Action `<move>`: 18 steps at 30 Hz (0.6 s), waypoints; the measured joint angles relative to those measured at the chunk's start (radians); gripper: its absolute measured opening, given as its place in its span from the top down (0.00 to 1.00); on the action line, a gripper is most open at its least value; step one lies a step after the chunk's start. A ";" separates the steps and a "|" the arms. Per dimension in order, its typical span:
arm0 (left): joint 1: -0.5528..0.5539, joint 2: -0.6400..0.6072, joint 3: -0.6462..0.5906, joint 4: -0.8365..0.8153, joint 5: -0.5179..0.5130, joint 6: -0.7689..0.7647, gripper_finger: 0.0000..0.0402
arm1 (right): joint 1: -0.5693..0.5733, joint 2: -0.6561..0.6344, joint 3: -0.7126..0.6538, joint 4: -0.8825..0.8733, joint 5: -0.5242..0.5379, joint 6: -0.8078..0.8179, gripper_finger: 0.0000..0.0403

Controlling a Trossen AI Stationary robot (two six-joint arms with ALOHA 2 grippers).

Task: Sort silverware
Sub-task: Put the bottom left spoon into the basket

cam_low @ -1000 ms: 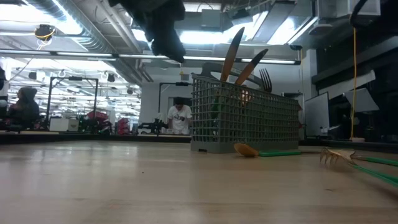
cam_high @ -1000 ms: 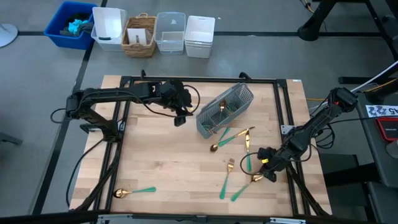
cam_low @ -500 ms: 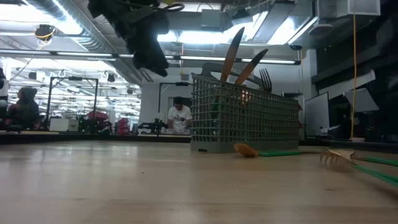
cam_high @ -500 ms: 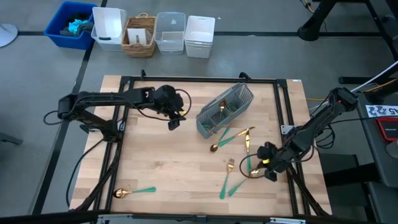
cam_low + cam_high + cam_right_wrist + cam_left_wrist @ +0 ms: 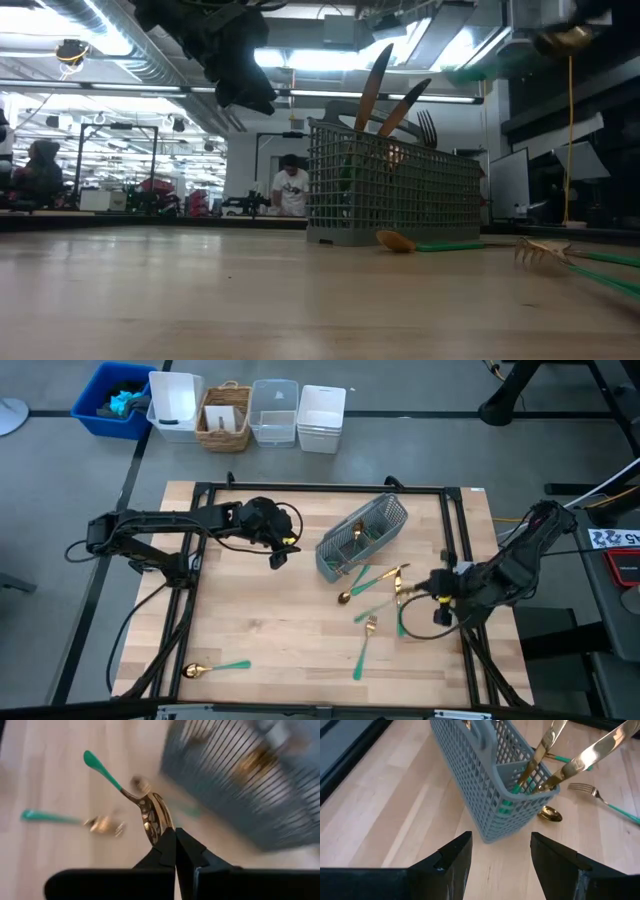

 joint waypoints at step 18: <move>-0.001 0.000 0.000 0.010 0.000 0.000 0.53 | -0.018 0.002 0.197 -0.063 0.666 -0.881 1.00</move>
